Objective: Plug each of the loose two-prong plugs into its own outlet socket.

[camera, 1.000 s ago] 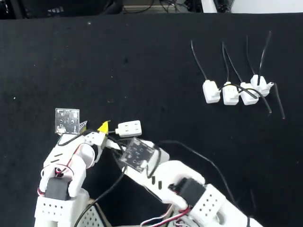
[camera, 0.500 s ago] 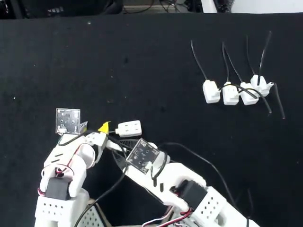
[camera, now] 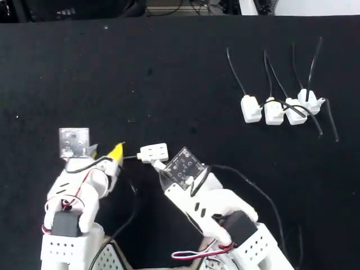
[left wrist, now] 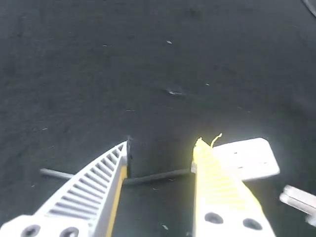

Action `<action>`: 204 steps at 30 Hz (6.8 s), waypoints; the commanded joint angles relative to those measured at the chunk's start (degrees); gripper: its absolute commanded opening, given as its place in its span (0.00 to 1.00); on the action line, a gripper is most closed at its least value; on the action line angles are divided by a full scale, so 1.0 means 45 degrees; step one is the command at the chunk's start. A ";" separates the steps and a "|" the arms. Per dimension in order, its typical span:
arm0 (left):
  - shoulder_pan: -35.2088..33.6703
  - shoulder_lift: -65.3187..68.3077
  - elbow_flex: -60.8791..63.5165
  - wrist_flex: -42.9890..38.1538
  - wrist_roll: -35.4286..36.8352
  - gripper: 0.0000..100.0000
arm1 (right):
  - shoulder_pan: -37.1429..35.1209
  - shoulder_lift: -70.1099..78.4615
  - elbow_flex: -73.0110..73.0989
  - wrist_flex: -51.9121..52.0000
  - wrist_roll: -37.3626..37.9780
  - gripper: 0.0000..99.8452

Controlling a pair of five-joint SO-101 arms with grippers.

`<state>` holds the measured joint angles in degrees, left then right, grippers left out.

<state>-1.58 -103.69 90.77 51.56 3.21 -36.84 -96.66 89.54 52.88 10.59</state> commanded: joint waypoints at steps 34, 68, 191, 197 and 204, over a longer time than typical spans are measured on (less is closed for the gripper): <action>-0.0869 -0.0098 0.0479 -0.0293 0.0020 0.21 | 0.1817 1.8178 -1.4759 0.5411 -0.1836 0.01; -0.0869 -0.0098 0.0479 -0.0293 -0.0020 0.21 | 0.1993 2.6169 -2.4215 1.0667 -0.3927 0.01; -0.6046 -0.0098 0.0205 -0.1309 0.4239 0.21 | 0.9514 3.0134 -2.5700 0.6193 -0.1250 0.01; -0.6027 -0.0098 0.0205 -0.1309 0.4239 0.21 | 0.9104 3.1814 -2.8357 0.7990 -0.1114 0.15; -0.6027 -0.0098 0.0205 -0.1309 0.4239 0.21 | 0.8537 3.2908 -3.1639 1.0022 -0.1153 0.19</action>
<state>-29.63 -103.69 93.32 46.81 21.58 2.99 51.91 -44.88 94.37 5.58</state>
